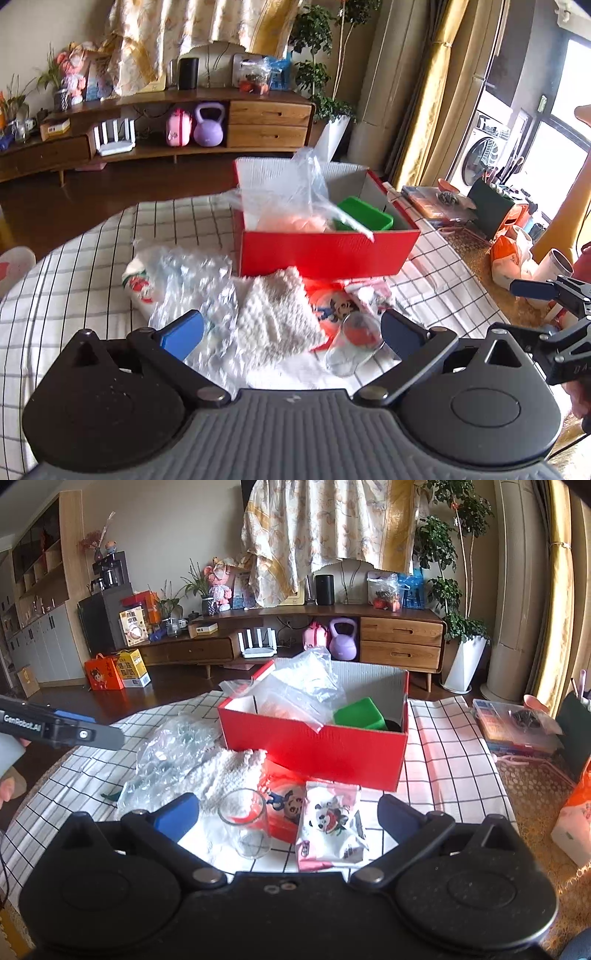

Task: Organize soft objects
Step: 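Move both tools back toward the bubble wrap and panda wipes pack, then grasp the bubble wrap with left tool while right tool grasps panda wipes pack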

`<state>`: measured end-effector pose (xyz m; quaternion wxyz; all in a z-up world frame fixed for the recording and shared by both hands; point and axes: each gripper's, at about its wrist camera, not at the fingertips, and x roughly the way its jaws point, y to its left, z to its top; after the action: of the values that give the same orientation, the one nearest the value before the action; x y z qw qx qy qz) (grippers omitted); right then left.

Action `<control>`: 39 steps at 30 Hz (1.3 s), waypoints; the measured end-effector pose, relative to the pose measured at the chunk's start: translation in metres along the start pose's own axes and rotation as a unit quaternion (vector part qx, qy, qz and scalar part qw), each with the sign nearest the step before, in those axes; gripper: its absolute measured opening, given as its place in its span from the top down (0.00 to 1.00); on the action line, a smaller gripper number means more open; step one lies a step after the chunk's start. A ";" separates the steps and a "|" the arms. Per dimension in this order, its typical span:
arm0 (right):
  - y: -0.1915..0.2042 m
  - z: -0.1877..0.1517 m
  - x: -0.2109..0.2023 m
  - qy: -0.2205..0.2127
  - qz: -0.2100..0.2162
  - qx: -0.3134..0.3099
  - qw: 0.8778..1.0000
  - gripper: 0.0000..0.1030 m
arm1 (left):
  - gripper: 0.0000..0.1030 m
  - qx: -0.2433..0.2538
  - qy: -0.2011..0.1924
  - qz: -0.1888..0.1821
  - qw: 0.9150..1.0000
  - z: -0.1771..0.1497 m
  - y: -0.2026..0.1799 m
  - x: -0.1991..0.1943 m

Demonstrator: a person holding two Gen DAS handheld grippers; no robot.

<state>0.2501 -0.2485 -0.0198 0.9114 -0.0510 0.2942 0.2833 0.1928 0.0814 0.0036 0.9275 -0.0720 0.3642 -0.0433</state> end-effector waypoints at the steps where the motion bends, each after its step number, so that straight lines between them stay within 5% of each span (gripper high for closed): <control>1: 0.000 -0.003 0.001 0.002 -0.002 0.000 1.000 0.00 | 0.00 -0.006 0.003 0.005 1.000 -0.005 0.004 0.001; 6: -0.004 -0.017 0.009 0.012 -0.010 -0.006 1.000 0.00 | 0.00 -0.009 0.009 0.044 0.999 -0.029 0.020 0.003; 16: -0.023 -0.035 0.053 0.045 -0.014 0.004 0.999 0.00 | 0.00 -0.020 0.047 0.050 0.997 -0.060 0.039 0.042; 39: -0.056 -0.035 0.167 0.110 0.006 0.030 0.993 0.00 | 0.01 -0.047 0.083 0.067 0.993 -0.060 0.074 0.122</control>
<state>0.3744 -0.2234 -0.1470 0.8728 -0.0533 0.4015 0.2723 0.2429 0.1320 -0.1340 0.8906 -0.0870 0.4453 0.0304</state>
